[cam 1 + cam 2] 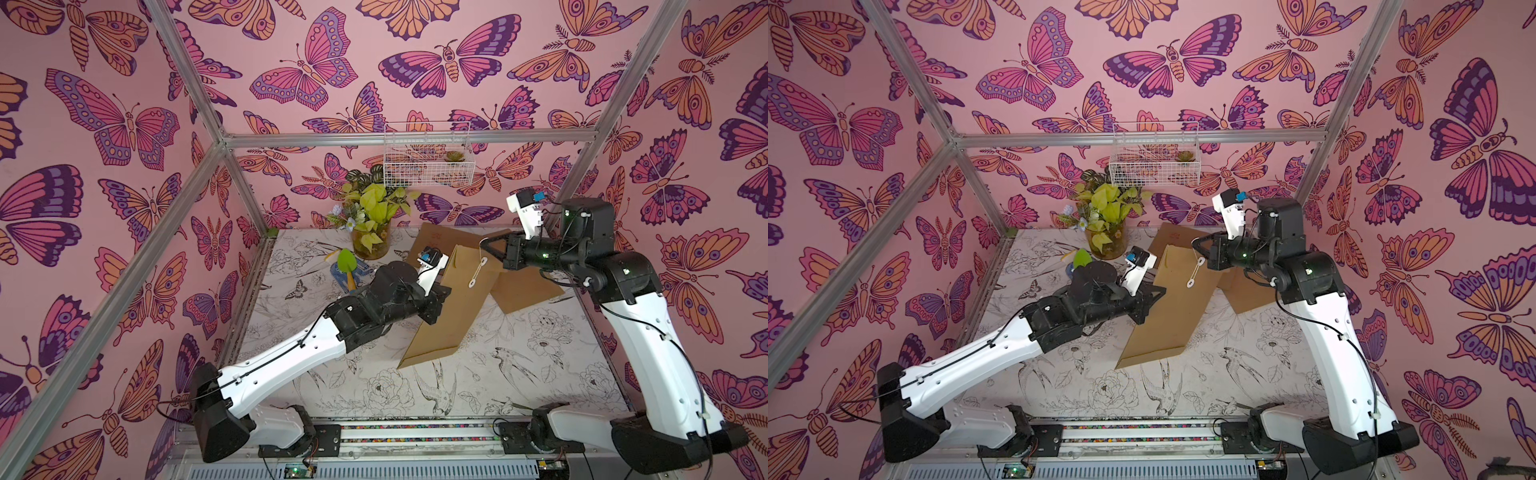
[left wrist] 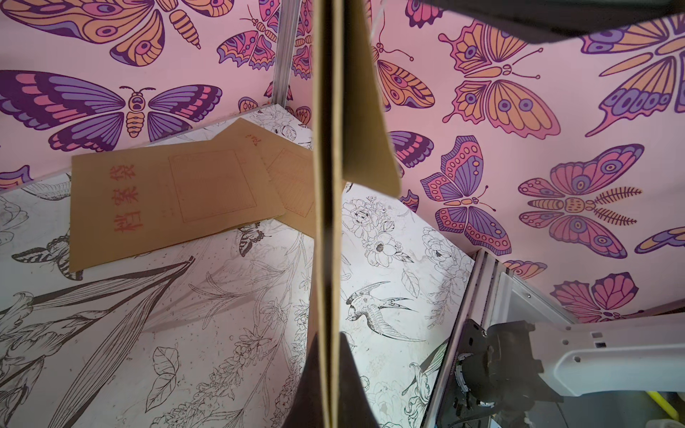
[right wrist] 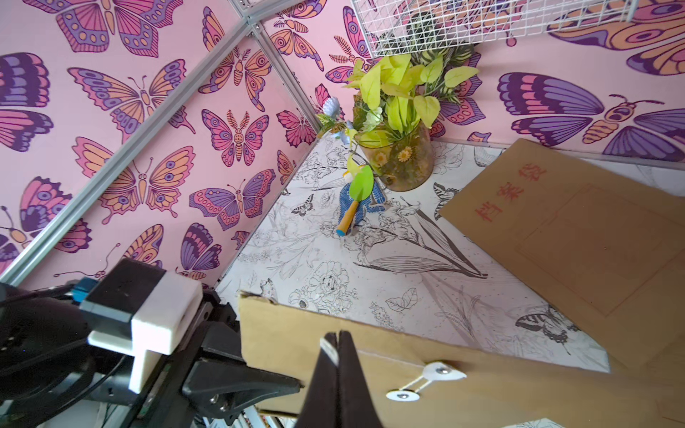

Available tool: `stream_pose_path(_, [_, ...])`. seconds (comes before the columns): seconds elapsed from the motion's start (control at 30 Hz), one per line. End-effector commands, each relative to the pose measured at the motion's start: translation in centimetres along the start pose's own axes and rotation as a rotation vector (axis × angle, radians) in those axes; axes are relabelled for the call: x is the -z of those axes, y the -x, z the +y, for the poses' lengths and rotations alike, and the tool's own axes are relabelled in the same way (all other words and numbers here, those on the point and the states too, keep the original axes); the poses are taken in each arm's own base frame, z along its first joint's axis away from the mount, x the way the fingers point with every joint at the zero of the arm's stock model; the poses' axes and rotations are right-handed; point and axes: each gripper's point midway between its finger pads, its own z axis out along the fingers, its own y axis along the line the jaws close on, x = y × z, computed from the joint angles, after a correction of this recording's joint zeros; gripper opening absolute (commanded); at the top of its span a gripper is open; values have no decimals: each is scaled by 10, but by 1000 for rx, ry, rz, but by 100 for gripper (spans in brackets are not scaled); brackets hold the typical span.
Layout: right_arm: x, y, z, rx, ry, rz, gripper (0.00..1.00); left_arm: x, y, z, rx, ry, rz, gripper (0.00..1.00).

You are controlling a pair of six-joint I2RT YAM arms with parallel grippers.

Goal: Open the file bag

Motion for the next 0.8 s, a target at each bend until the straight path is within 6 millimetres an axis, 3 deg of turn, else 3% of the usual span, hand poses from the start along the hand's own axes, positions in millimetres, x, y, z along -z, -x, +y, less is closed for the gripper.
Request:
stream_pose_path(0.0, [6, 7, 18, 3, 70, -37, 0, -3, 6, -1, 13, -18, -23, 1])
stream_pose_path(0.23, [2, 2, 30, -24, 151, -15, 0, -6, 5, 2, 29, -5, -24, 1])
stream_pose_path(0.37, [3, -11, 34, -35, 175, 5, 0, -5, 10, 2, 46, 0, -46, 1])
stream_pose_path(0.77, [8, -57, 13, -60, 90, 57, 0, 6, 25, 0, 75, -1, -102, 1])
